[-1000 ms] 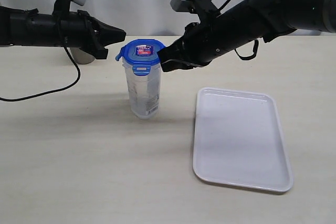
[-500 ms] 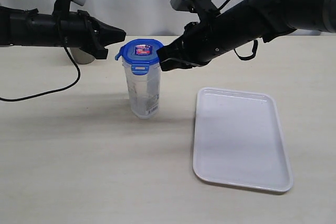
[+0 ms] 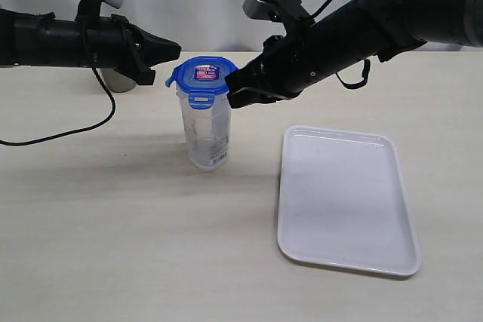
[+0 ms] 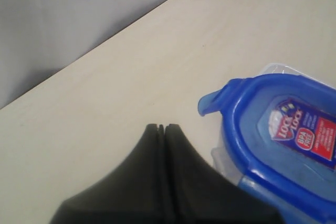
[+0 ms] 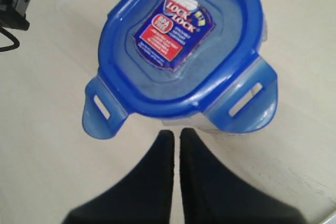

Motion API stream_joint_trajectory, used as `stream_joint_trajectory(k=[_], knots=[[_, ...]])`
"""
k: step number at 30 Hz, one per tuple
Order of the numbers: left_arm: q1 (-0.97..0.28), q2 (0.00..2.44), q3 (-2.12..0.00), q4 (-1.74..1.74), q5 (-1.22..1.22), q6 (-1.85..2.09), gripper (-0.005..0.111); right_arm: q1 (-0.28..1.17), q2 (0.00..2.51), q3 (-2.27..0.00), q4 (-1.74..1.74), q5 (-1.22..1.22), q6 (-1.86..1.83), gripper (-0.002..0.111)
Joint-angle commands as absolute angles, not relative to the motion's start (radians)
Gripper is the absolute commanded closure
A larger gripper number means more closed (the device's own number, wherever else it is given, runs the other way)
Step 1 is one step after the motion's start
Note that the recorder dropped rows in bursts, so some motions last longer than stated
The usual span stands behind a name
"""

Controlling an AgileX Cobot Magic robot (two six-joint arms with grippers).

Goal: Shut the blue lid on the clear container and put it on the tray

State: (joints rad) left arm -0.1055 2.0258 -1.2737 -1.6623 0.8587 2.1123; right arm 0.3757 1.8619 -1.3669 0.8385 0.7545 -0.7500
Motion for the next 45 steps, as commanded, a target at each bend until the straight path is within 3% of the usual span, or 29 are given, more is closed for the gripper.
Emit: stream_joint_trajectory(k=[1,11,24,45], knots=[[-0.106,2.032,-1.281,-1.672,0.865,2.144,0.107,0.374,1.859,-1.371,0.818,0.801,-0.767,0.104],[-0.106,2.032,-1.281,-1.672,0.856,2.144,0.107,0.374,1.822,-1.371,0.735,0.923,-0.763,0.104],[-0.106,2.032,-1.281,-1.672,0.856,2.144,0.107,0.372,1.731,-1.371,0.69,0.645,-0.615,0.104],[-0.106,2.032,-1.281,-1.672,0.863,2.144,0.107,0.374,1.848,-1.371,0.732,0.562,-0.592,0.104]])
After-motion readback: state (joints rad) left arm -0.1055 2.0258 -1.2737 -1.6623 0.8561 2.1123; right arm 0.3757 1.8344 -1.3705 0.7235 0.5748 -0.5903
